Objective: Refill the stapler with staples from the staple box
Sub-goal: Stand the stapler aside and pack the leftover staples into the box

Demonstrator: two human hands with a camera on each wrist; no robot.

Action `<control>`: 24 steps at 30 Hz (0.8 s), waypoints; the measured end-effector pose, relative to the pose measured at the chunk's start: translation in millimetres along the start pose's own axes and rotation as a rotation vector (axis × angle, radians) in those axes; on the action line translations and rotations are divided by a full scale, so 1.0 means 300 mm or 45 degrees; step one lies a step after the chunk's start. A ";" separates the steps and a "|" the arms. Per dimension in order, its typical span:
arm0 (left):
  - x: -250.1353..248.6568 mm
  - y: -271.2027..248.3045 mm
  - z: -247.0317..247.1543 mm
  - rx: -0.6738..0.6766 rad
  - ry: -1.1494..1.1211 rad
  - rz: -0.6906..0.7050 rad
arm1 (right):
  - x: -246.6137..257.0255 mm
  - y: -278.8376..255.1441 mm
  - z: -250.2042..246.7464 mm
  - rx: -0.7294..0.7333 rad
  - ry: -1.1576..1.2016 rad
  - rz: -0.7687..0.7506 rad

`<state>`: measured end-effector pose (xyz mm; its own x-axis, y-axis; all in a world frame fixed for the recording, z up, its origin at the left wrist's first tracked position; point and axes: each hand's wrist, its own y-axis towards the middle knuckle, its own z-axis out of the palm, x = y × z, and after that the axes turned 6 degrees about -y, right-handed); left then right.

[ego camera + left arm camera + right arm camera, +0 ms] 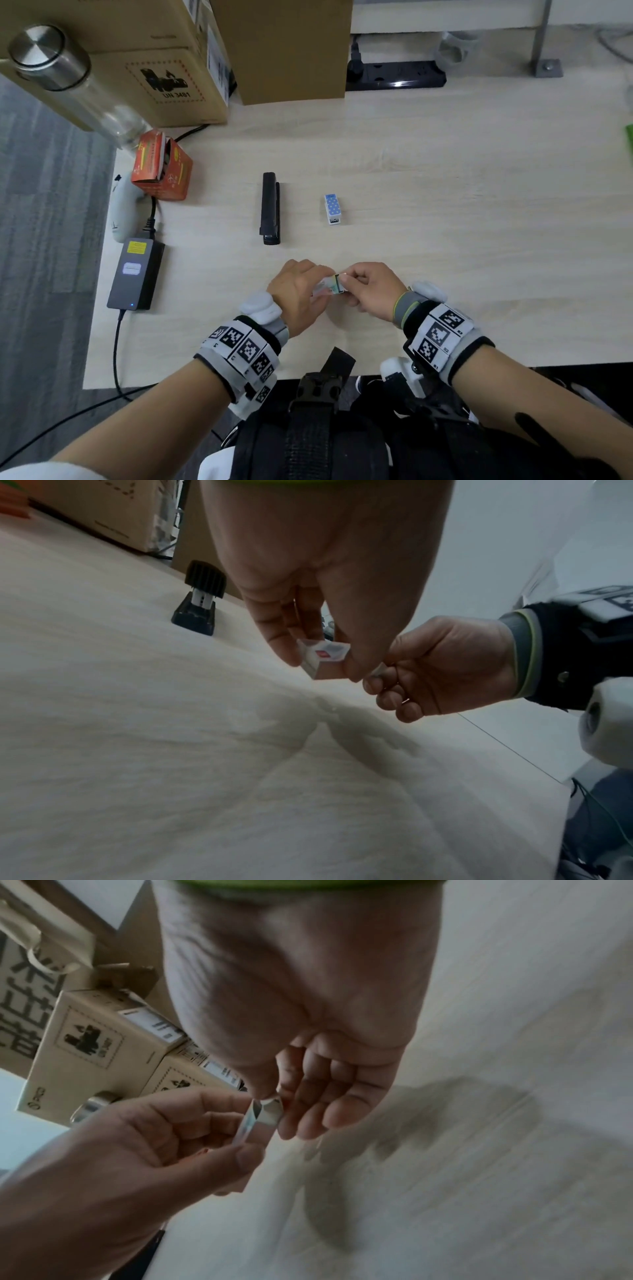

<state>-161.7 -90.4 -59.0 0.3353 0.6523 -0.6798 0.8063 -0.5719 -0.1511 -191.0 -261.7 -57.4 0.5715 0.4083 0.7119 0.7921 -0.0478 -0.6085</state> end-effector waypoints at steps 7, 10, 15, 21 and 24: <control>-0.028 0.003 -0.007 -0.022 -0.080 0.021 | 0.007 -0.016 -0.011 -0.003 0.216 0.044; -0.039 -0.001 -0.019 -0.026 -0.141 0.028 | 0.000 -0.024 -0.017 0.034 0.236 0.024; -0.060 0.002 -0.020 -0.017 -0.281 0.060 | -0.013 -0.030 -0.031 0.118 0.335 0.010; -0.058 0.030 -0.020 0.035 -0.405 -0.003 | 0.003 -0.036 -0.027 0.134 0.315 -0.009; -0.056 0.049 -0.004 0.036 -0.337 -0.040 | 0.006 -0.035 -0.022 0.102 0.265 0.009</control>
<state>-154.9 -109.1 -49.0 0.1682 0.5191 -0.8380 0.7990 -0.5696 -0.1924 -196.9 -266.4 -47.4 0.6157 0.2105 0.7594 0.7730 0.0259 -0.6339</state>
